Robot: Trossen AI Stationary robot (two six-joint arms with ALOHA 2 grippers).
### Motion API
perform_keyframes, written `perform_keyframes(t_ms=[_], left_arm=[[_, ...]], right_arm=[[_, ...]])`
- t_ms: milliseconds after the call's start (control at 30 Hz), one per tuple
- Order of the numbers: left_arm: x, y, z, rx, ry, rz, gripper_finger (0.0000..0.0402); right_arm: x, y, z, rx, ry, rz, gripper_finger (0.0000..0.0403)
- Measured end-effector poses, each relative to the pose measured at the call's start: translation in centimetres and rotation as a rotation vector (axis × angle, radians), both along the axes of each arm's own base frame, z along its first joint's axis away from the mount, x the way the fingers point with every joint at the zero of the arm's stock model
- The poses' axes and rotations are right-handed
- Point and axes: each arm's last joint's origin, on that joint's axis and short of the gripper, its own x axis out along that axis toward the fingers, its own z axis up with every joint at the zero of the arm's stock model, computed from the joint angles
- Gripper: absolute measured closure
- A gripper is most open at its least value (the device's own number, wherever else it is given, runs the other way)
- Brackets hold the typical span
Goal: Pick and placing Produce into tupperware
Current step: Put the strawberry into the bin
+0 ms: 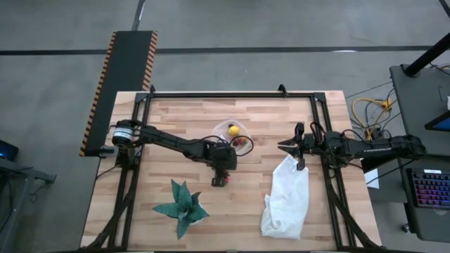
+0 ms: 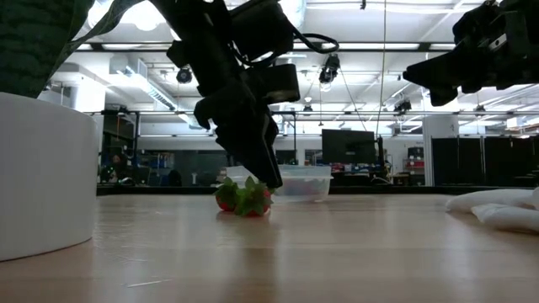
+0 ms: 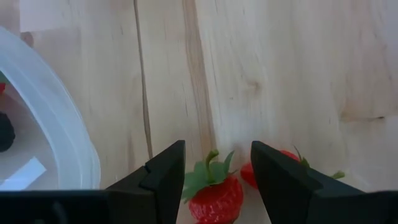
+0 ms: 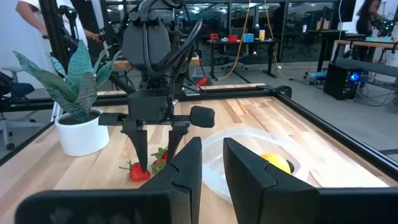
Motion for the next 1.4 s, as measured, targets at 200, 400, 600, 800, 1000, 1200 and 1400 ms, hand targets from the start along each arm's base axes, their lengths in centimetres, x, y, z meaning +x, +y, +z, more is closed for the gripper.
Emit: perform_keyframes(t_ms=[200,400,600,800,1000,1200,1400], left_arm=[[0.0,0.0,-0.1,0.004,0.0,-0.005,0.0246],[0.1,0.0,-0.6,0.004,0.015,-0.006,0.0296],[0.2,0.1,-1.2,0.018,0.033,-0.023,0.0377],[0.2,0.2,-1.2,0.021,0.034,-0.033,0.04],[0.6,0.2,-0.5,0.027,0.009,-0.044,0.0401],[1.2,0.2,0.7,0.024,-0.034,-0.051,0.0401],[2.0,0.1,2.9,0.036,-0.105,-0.08,0.0401]], right_arm=[[0.0,0.0,0.0,0.0,0.0,0.0,0.0344],[0.0,0.0,0.0,0.0,0.0,0.0,0.0344],[0.0,0.0,0.0,0.0,0.0,0.0,0.0344],[0.0,0.0,0.0,0.0,0.0,0.0,0.0344],[0.0,0.0,0.0,0.0,0.0,0.0,0.0344],[0.0,0.0,0.0,0.0,-0.001,0.0,0.0344],[0.0,0.0,0.0,0.0,-0.001,0.0,0.0344]])
